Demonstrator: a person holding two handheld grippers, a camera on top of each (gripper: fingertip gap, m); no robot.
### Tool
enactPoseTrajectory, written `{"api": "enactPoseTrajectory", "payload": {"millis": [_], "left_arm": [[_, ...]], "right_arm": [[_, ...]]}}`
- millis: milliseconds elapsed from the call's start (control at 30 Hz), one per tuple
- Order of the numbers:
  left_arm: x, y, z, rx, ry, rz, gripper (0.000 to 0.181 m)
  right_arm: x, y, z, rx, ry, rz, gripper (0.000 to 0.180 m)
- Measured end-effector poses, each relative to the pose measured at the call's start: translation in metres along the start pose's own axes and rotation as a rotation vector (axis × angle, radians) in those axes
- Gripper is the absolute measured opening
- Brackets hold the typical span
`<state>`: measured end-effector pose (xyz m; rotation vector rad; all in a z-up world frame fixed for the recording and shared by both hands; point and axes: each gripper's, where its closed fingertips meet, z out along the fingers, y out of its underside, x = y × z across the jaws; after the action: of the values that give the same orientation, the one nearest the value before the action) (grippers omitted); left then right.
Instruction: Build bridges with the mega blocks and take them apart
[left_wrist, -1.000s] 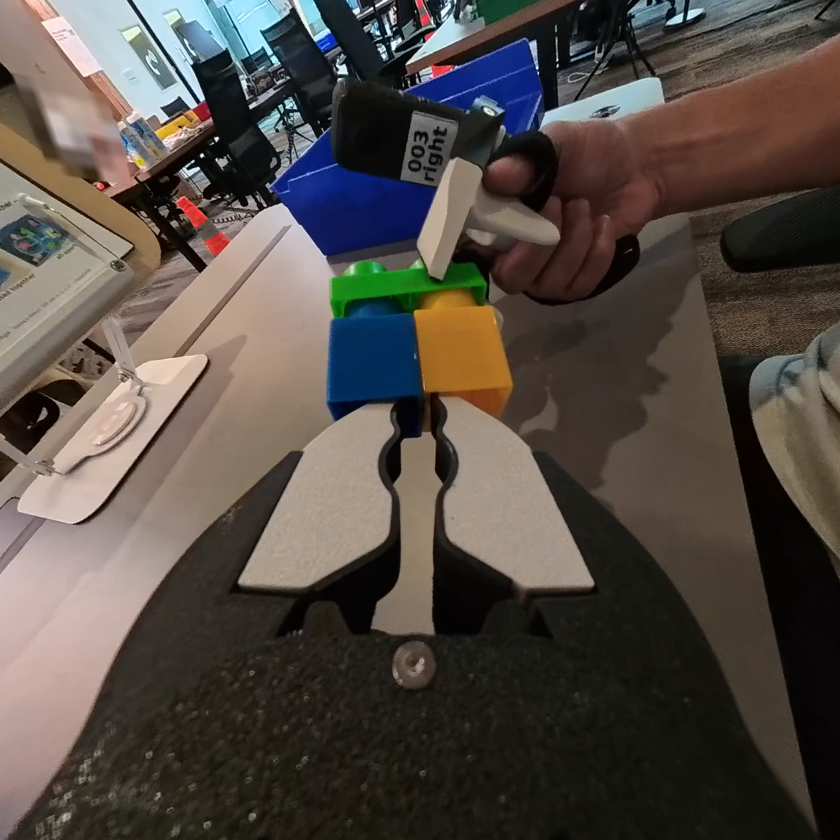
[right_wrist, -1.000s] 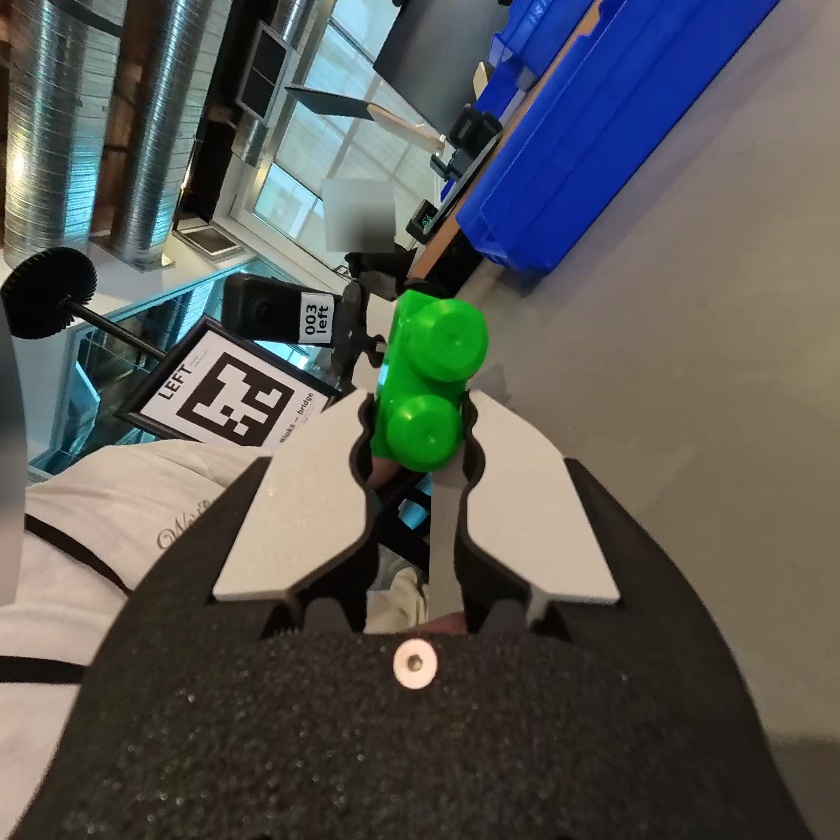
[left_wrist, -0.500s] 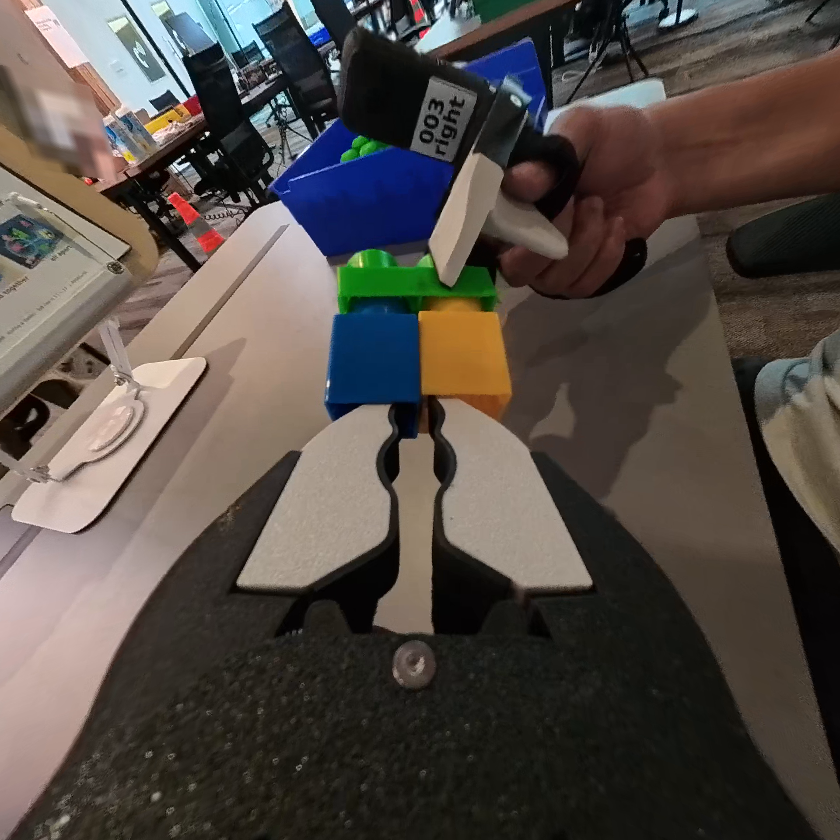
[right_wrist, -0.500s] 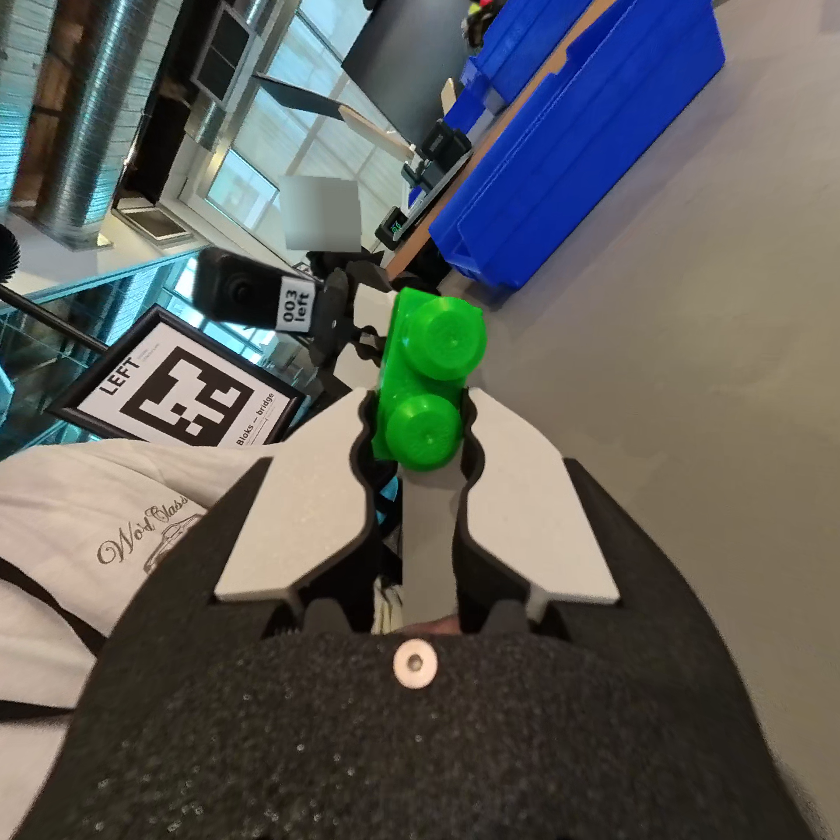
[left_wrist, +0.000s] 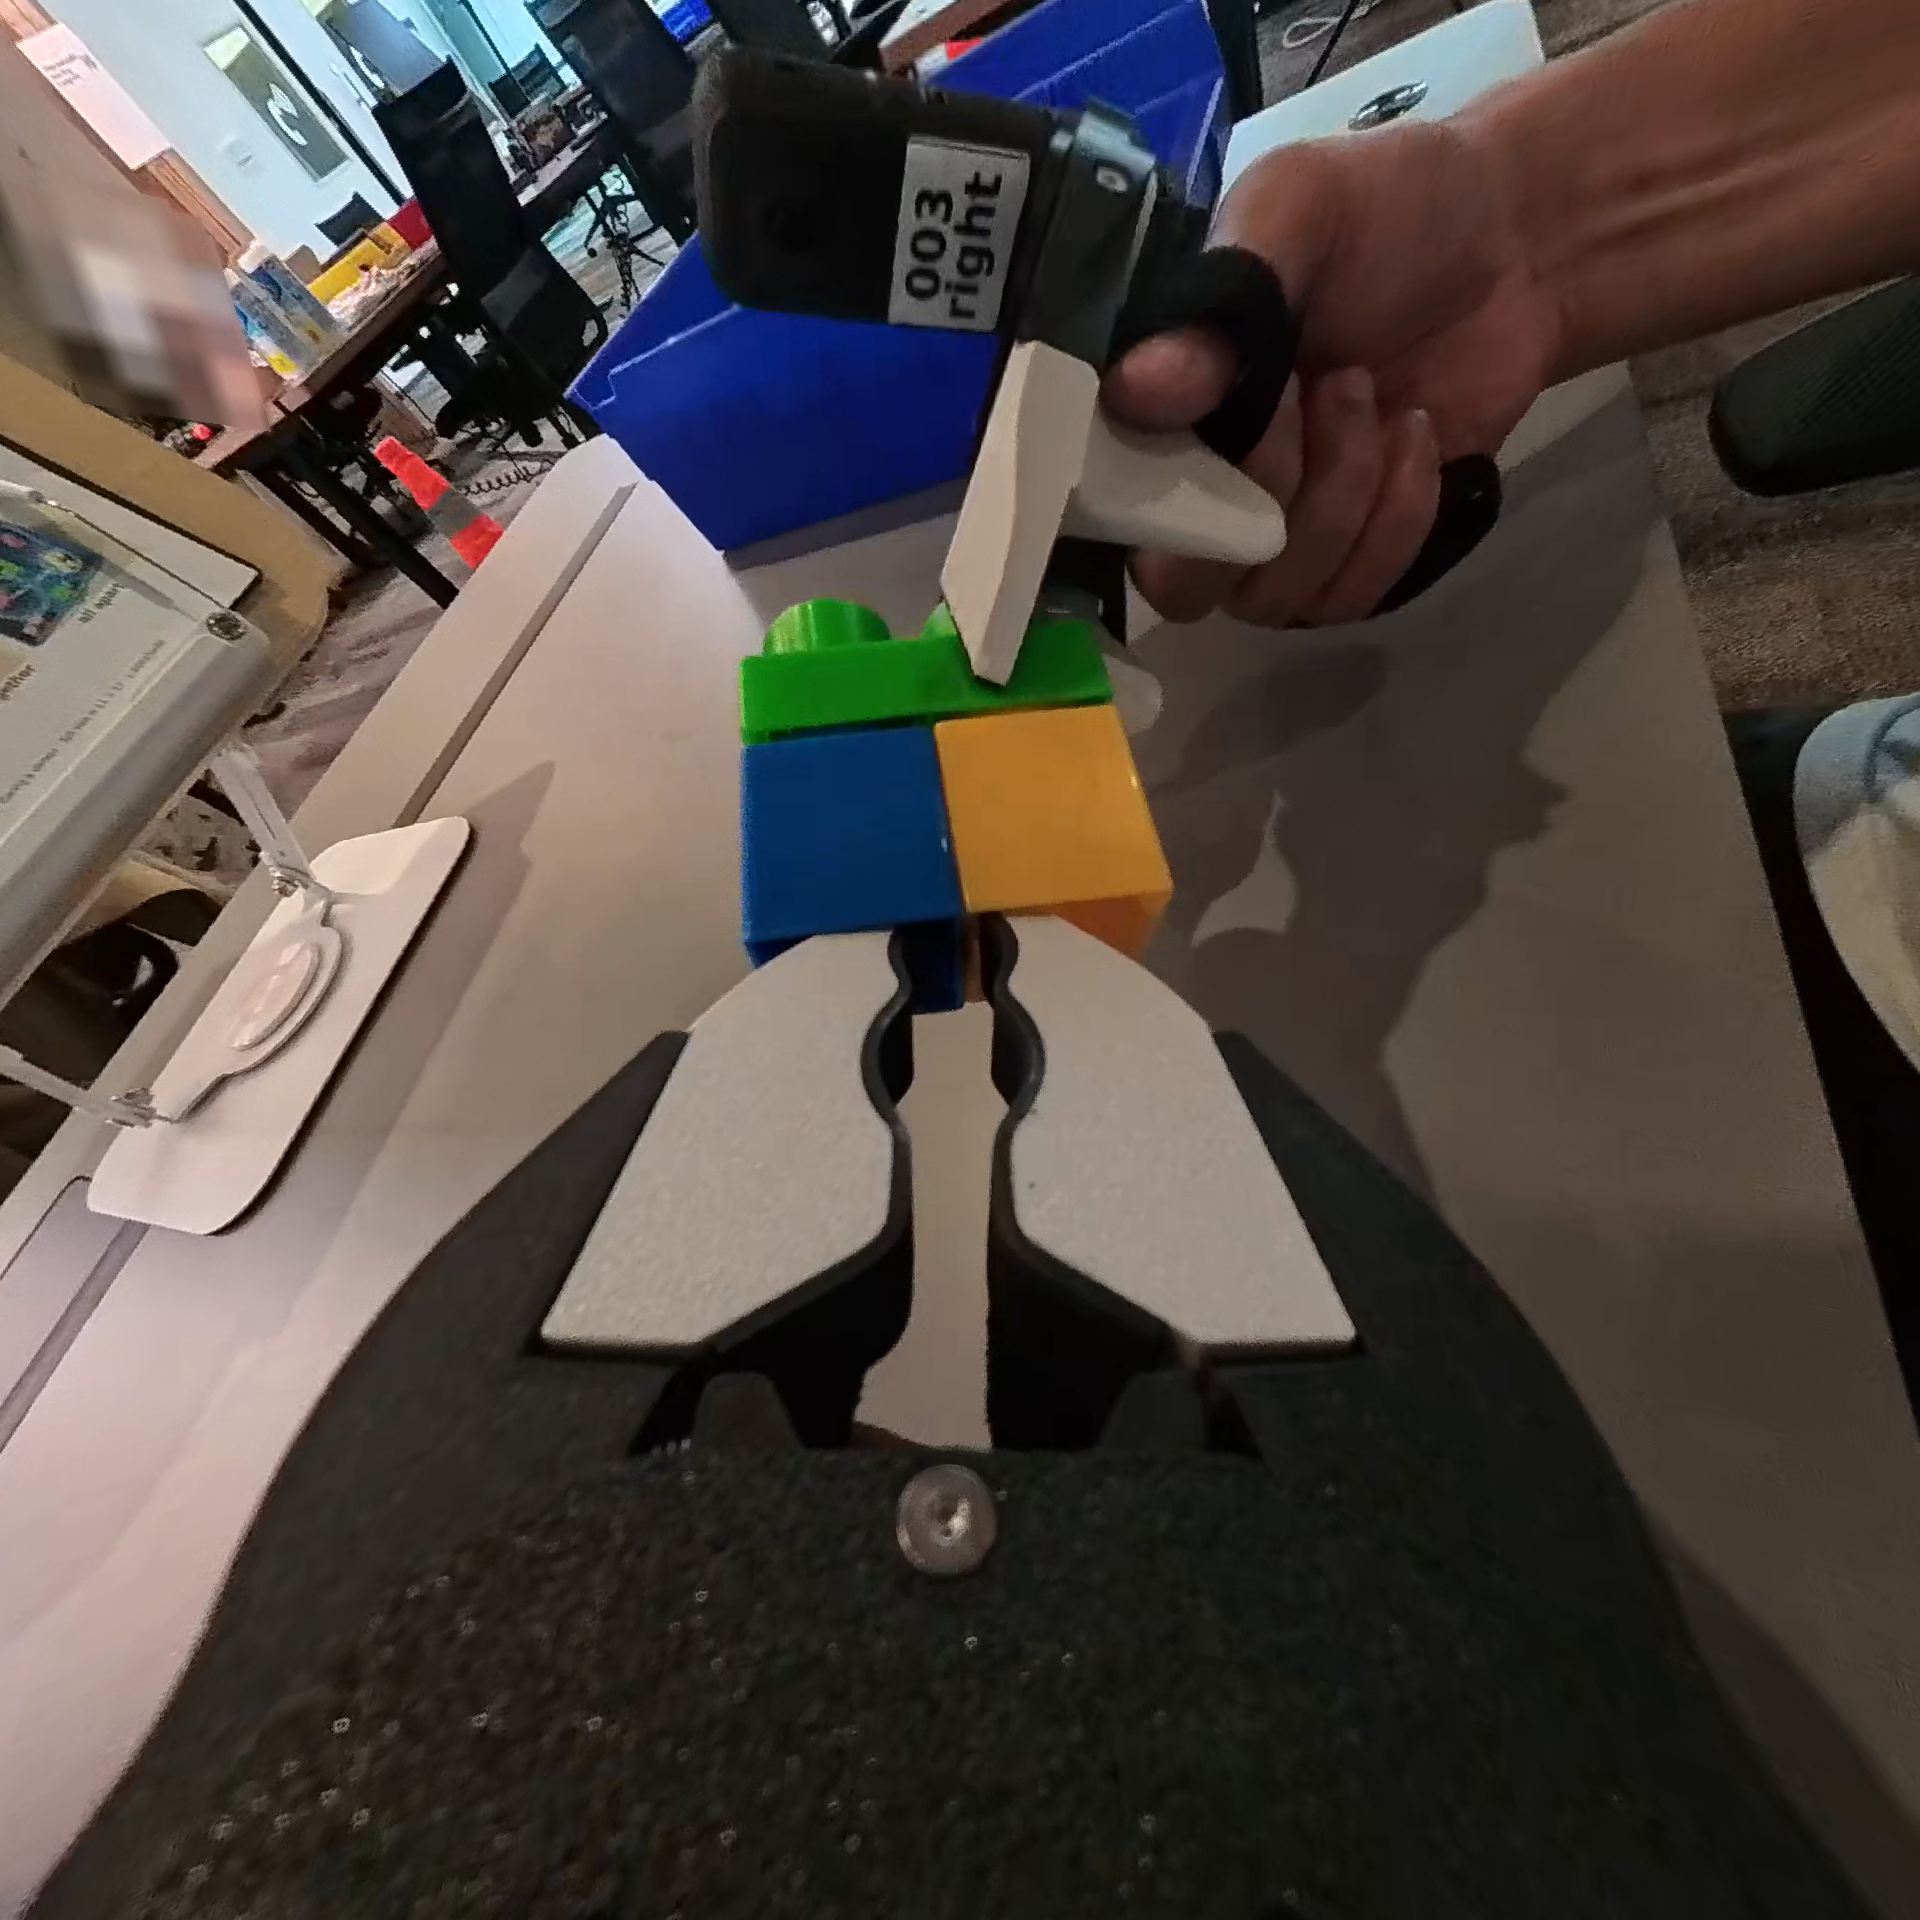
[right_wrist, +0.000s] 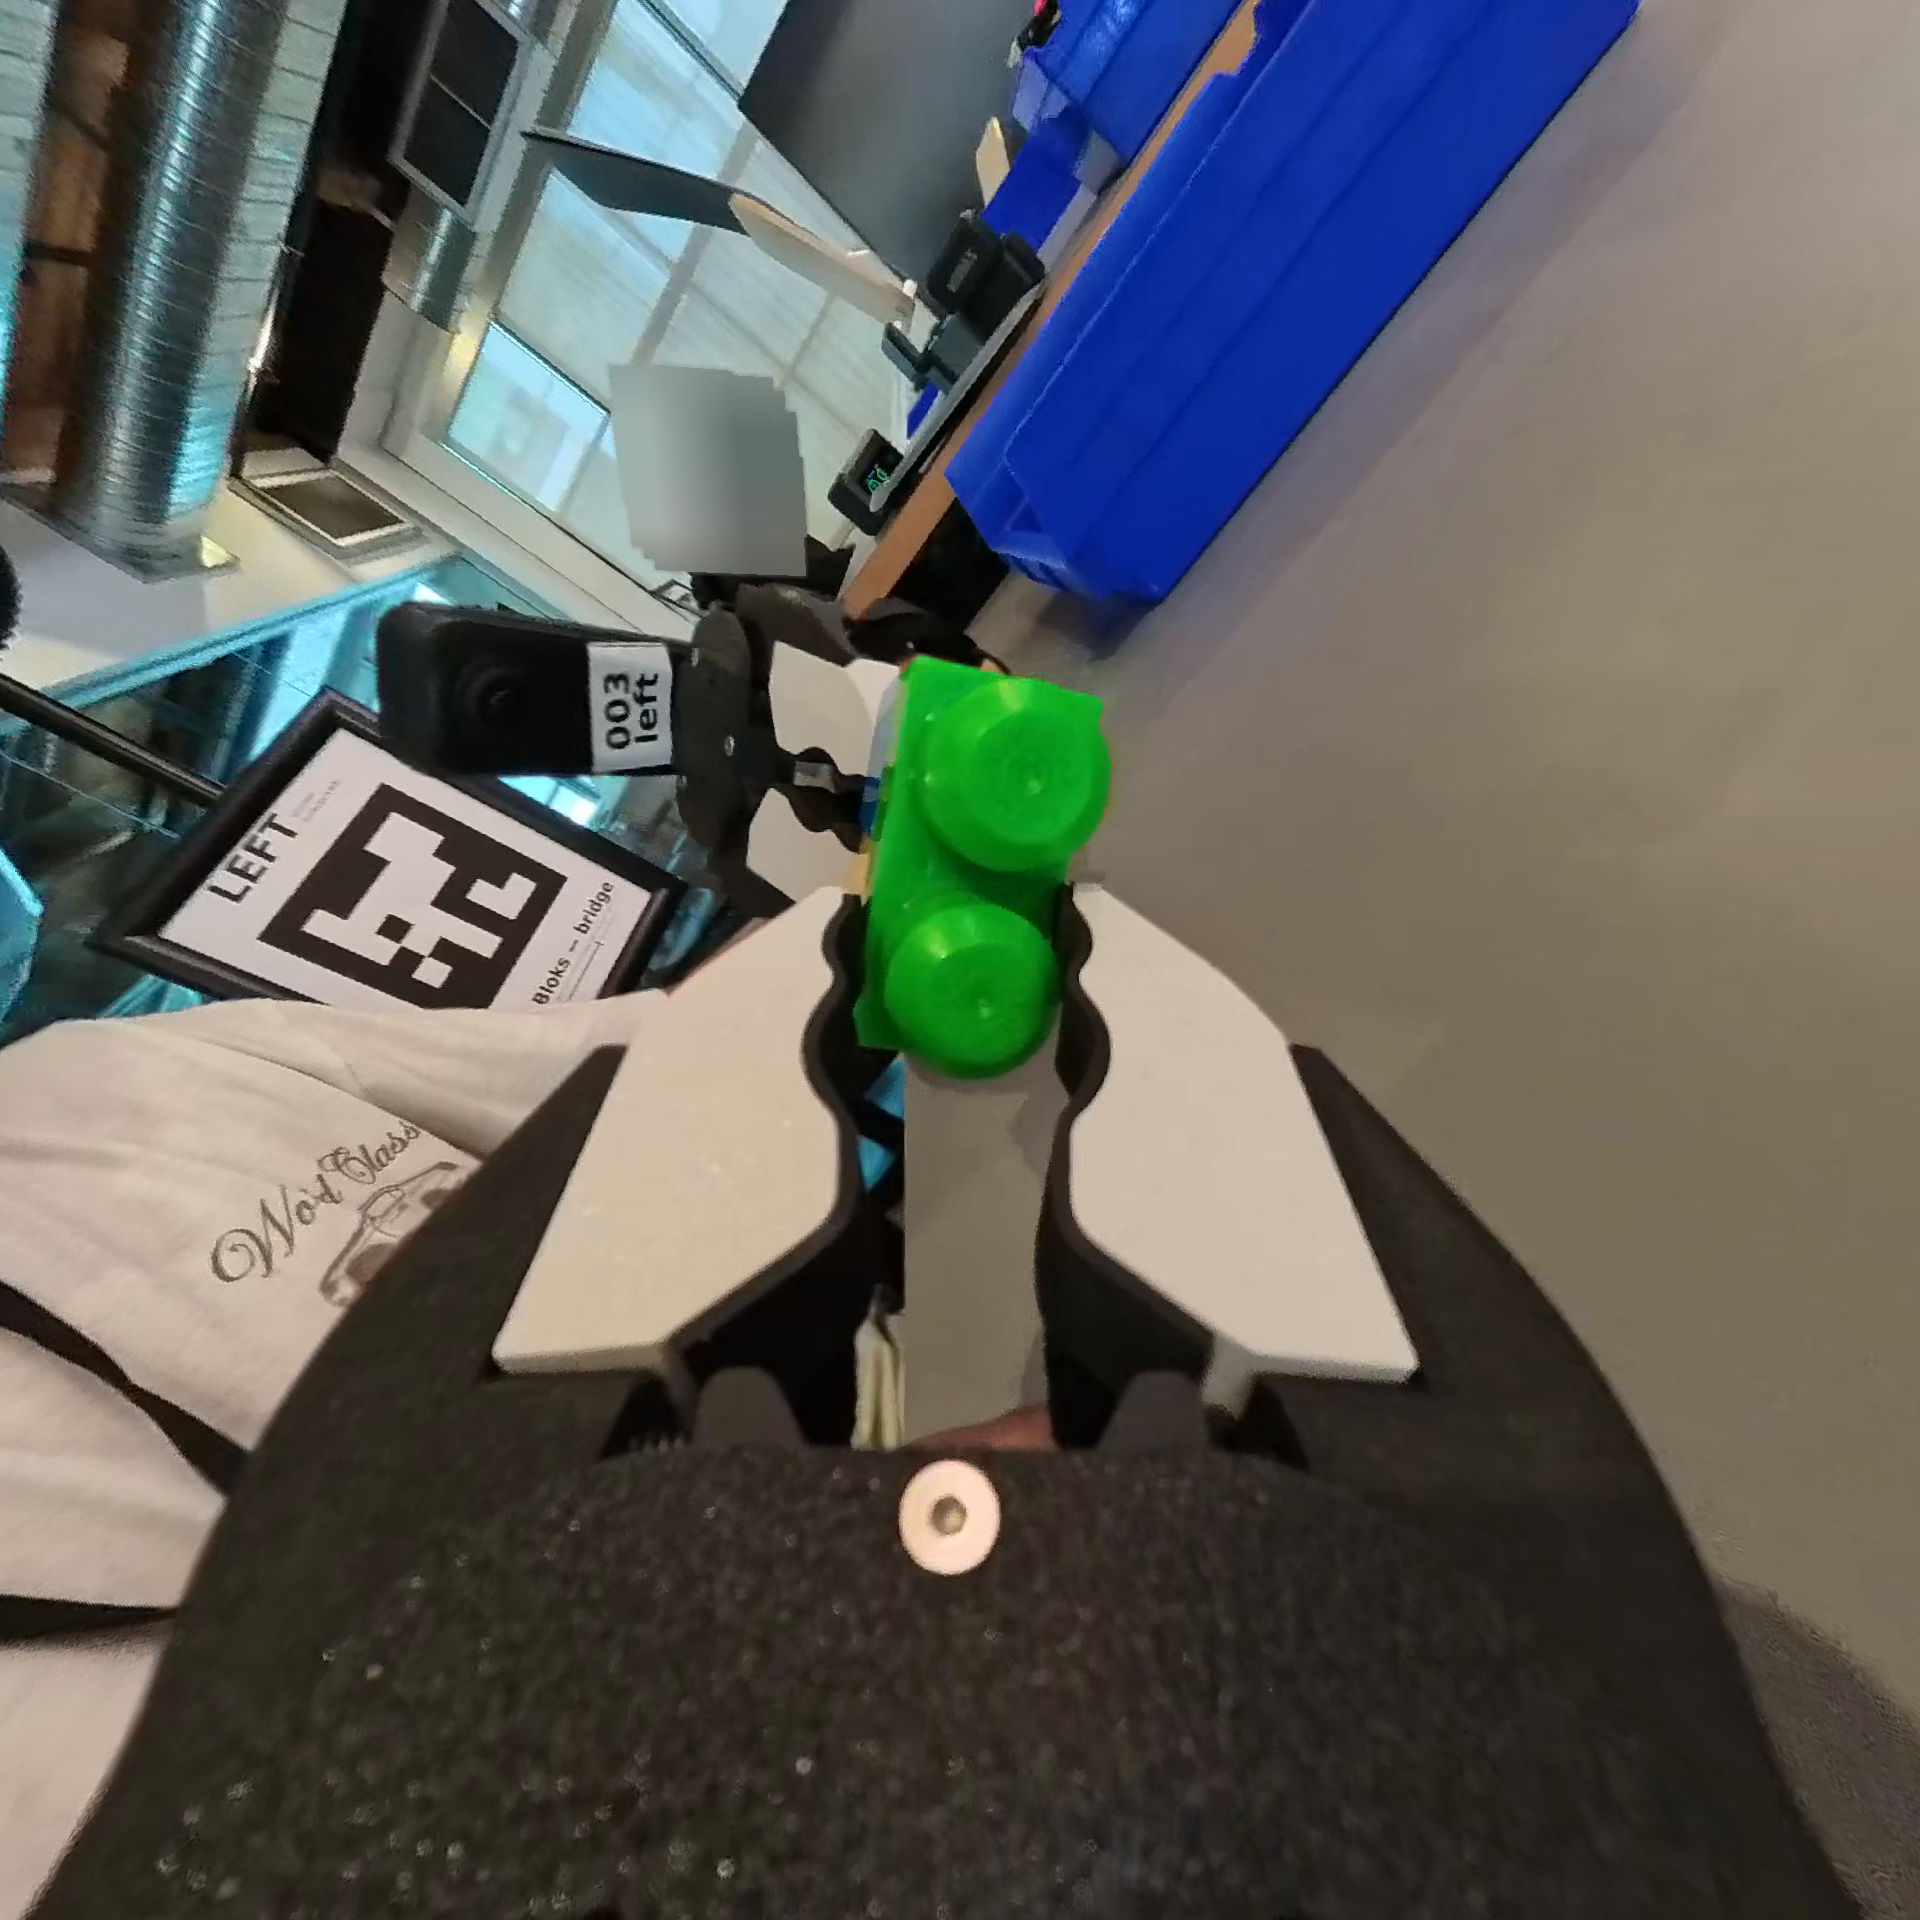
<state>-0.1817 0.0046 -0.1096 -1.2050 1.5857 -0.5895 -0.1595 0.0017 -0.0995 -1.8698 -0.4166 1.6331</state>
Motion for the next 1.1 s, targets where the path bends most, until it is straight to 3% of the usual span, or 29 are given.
{"api": "enactPoseTrajectory", "payload": {"millis": [233,400,500,667,1100], "left_arm": [[-0.005,-0.019,-0.014,0.003,-0.065,0.151,0.009],[-0.012,-0.034,-0.024,-0.002,-0.068,0.225,0.009],[-0.018,-0.035,-0.023,-0.027,-0.075,0.273,0.009],[-0.021,-0.036,-0.020,-0.017,-0.050,0.286,0.009],[-0.016,-0.028,-0.002,-0.005,0.021,0.252,0.009]], "right_arm": [[-0.020,-0.006,0.000,-0.047,-0.106,0.048,0.033],[-0.028,-0.014,-0.001,-0.128,-0.157,0.015,0.048],[-0.032,-0.024,0.001,-0.117,-0.144,-0.073,0.038],[-0.034,-0.028,0.002,-0.102,-0.132,-0.165,0.033],[-0.021,-0.022,-0.005,-0.081,-0.112,-0.102,0.033]]}}
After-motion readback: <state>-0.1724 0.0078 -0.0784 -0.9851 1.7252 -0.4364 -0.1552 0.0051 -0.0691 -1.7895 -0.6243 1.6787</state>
